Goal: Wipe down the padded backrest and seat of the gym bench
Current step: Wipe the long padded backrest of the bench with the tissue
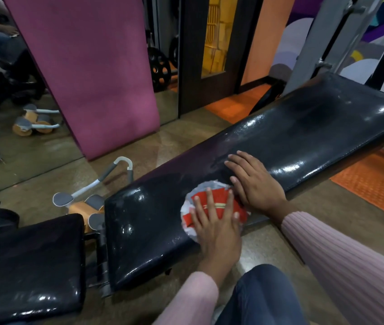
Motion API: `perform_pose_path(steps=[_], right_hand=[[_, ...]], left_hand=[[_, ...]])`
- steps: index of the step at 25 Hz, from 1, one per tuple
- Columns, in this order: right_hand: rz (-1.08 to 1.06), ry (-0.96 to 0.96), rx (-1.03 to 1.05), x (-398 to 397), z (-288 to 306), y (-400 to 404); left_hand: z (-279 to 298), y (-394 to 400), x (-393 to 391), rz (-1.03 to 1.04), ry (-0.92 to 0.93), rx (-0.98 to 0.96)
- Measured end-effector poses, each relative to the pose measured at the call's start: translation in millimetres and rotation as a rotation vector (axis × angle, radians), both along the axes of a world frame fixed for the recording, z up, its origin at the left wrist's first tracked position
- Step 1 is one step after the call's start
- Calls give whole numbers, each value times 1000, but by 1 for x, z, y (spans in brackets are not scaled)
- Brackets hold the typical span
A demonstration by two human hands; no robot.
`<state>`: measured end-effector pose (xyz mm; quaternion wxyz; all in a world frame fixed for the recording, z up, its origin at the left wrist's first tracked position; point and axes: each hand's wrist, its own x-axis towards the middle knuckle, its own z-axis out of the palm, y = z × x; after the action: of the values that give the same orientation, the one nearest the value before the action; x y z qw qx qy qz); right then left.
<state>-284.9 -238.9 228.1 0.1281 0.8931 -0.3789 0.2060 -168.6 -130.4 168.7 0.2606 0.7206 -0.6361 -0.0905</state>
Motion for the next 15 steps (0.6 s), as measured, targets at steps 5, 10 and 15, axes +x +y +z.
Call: perform_pose_path(steps=[5,10,15], right_hand=[[6,-4,-6,-1,1,0],[-4,35,-25,-1,1,0],[-5,49,-45,10,5,7]], left_hand=[[7,-26,32,-3,60,47],[-10,10,47,125,95,102],[3,2,12,-34,19,55]])
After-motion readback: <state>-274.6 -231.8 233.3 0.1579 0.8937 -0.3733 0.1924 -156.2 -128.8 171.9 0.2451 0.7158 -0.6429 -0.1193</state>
